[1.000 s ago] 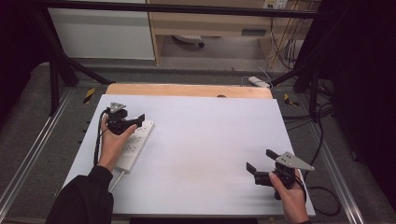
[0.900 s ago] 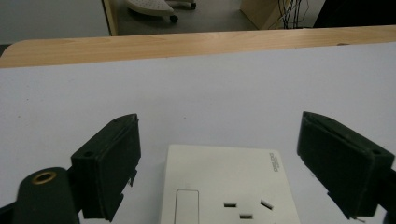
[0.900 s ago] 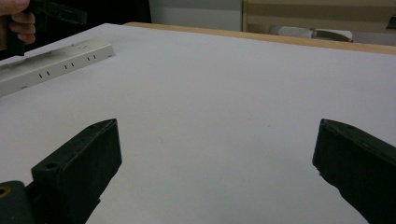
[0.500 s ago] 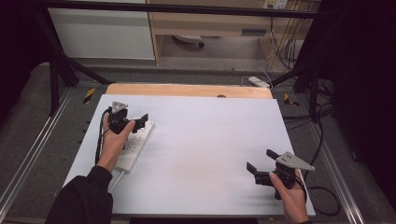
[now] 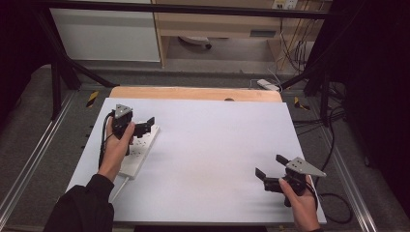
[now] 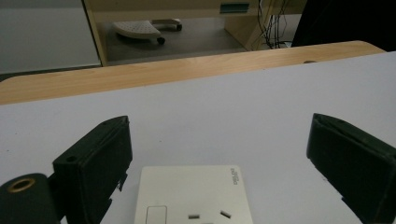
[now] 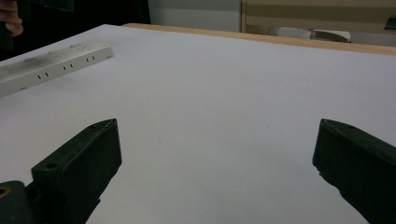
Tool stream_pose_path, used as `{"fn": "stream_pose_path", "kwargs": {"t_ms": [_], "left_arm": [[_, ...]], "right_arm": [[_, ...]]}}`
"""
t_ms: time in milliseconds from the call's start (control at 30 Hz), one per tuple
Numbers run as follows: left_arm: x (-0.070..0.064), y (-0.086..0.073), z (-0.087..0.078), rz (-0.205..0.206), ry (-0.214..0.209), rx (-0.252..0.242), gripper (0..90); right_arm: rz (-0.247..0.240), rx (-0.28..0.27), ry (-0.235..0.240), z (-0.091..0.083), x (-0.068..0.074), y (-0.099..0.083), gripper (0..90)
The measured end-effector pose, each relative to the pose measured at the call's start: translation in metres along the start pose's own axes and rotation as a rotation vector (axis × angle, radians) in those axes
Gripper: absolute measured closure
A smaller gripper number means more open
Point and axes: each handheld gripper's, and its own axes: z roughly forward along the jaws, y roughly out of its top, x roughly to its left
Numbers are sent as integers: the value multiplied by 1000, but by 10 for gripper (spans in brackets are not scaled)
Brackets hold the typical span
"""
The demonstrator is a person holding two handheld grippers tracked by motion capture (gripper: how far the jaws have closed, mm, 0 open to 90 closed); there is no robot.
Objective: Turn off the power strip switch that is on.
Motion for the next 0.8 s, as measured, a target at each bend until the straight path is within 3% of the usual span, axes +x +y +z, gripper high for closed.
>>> {"fn": "stream_pose_path", "kwargs": {"t_ms": [133, 433, 800], "left_arm": [[-4, 0, -5, 2, -10, 14, 67], [-13, 2, -21, -4, -64, -8, 62], [-19, 3, -56, 3, -98, -53, 62]], "right_arm": [[-2, 0, -1, 0, 0, 0, 17], [-2, 1, -3, 0, 0, 0, 17], [-3, 2, -5, 0, 0, 0, 17]]}}
